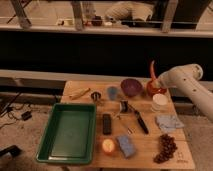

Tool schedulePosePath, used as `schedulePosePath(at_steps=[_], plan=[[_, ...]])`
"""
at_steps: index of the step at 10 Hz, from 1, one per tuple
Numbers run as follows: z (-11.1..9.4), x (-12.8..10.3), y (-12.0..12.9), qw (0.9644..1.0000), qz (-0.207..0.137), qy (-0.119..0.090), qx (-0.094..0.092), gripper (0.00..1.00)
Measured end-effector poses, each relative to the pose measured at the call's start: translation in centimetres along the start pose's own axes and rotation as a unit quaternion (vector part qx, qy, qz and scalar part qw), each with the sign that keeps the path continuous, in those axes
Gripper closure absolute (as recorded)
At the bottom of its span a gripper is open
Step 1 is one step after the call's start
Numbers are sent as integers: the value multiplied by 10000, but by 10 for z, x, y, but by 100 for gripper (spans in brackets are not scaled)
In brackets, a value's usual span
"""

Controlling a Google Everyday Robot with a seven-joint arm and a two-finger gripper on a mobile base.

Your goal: Place pepper in red bowl

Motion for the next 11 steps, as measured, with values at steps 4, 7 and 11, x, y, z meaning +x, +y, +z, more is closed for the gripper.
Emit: schedulePosePath(at_steps=[4,7,11], plan=[[26,-3,-3,10000,-11,51,1,82],[38,3,-15,9999,37,73,79,82],[42,14,-38,9994,144,79,292,82]])
